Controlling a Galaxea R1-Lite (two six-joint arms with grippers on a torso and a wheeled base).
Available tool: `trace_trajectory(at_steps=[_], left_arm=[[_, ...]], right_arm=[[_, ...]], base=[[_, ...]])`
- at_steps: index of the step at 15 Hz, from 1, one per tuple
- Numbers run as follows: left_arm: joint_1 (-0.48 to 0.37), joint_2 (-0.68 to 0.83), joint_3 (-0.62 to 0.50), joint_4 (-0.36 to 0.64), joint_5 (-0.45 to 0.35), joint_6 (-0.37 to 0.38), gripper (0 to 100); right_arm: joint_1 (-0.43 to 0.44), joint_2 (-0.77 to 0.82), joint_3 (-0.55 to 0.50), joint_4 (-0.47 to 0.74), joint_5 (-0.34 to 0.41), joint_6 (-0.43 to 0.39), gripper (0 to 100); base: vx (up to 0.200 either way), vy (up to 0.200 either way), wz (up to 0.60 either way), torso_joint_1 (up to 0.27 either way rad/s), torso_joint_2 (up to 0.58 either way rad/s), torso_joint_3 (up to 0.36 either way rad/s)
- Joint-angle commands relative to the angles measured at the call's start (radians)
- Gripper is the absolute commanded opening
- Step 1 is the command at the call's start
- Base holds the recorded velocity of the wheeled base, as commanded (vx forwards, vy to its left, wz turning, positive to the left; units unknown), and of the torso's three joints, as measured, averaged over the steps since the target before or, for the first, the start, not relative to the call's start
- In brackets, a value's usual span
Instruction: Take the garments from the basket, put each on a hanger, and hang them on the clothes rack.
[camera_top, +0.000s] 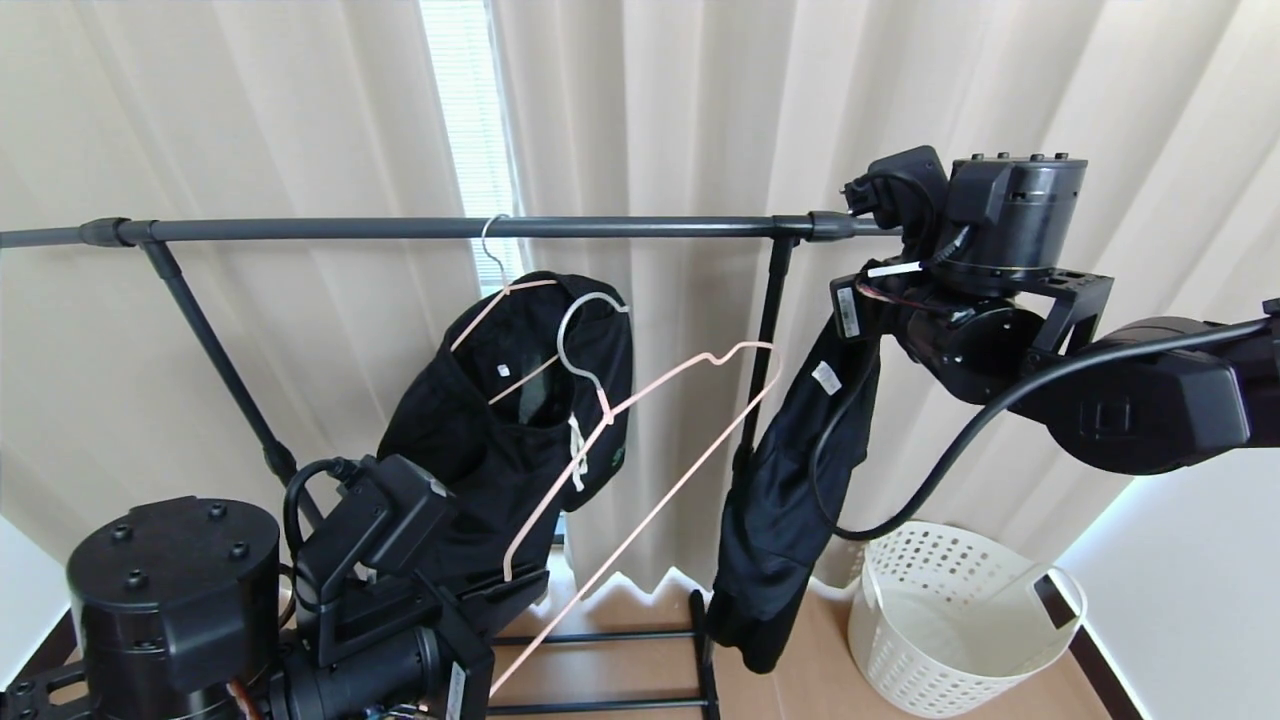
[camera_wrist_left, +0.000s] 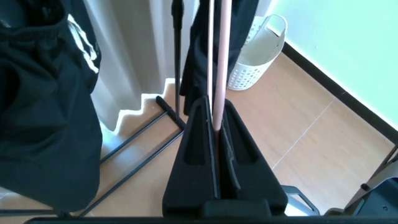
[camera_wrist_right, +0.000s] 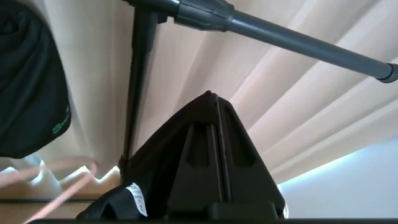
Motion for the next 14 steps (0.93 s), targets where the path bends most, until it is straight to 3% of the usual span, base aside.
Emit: trace_trajectory(at_steps=[1,6,14], left_arm=[[-0.006,0.009,0.001,0.0,0.0,0.0,0],[-0.019,0.047,0.007,-0.041,-0.067,-0.002,0],[-0.019,0.117,0.013,-0.155,-0.061,-0.003,0]], right_arm=[[-0.011,0.03,-0.019,-0.001,0.001,-0.005,0],[-0.016,0.072,-0.024,-0.041,0.001,-0.006,0],[0.047,0.059,0.027,-0.044,-0.001,-0.005,0]], base=[[0.0,0.0,0.0,0.0,0.0,0.0],[0.0,0.0,0.0,0.0,0.0,0.0],[0.0,0.0,0.0,0.0,0.0,0.0]])
